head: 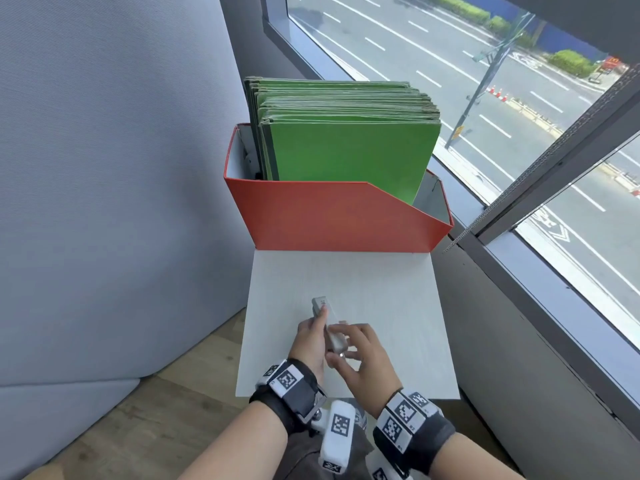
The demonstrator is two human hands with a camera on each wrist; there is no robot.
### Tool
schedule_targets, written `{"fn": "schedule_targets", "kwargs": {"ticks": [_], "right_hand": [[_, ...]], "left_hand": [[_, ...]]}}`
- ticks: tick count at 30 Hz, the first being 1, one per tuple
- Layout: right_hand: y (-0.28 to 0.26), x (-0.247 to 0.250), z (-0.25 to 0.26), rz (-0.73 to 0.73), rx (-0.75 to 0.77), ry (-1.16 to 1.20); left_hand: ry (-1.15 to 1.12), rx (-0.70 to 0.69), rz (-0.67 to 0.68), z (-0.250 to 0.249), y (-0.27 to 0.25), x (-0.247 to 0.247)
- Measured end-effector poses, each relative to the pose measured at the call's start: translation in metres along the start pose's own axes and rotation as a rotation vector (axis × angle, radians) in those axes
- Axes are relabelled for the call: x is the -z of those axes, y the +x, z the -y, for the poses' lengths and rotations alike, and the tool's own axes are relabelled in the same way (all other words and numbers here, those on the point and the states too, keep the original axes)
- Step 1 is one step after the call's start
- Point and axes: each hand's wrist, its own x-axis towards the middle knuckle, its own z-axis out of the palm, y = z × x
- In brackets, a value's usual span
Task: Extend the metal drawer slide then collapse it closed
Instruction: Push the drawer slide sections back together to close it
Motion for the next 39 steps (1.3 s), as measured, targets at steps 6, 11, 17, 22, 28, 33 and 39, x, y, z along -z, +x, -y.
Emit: {"fn": "schedule_targets", "kwargs": {"ticks": [6, 11, 17, 22, 28, 33, 39], "right_hand": [[0.023, -0.004, -0.002, -0.087, -0.149, 0.062], [0.051, 0.013, -0.001, -0.172, -0.185, 0.115], [0.087, 0.072, -0.016, -0.261, -0.174, 0.139], [0.111, 0.123, -0.042, -0.214, -0.222, 0.042], [0.133, 0.155, -0.073, -0.149, -0.239, -0.002], [0.144, 0.156, -0.086, -0.17, -0.245, -0.043], [0.146, 0.149, -0.087, -0.232, -0.233, -0.088]], "left_hand": [[0.076, -0.117, -0.038, -0.019, 0.013, 0.014], [0.127, -0.148, 0.033, -0.046, 0.026, 0.004], [0.371, -0.309, 0.027, -0.068, 0.042, -0.042], [0.506, -0.336, 0.022, -0.069, 0.067, -0.077], [0.577, -0.351, 0.035, -0.061, 0.094, -0.104], [0.665, -0.359, 0.004, -0.058, 0.105, -0.111], [0.694, -0.365, -0.034, -0.056, 0.113, -0.109]]}}
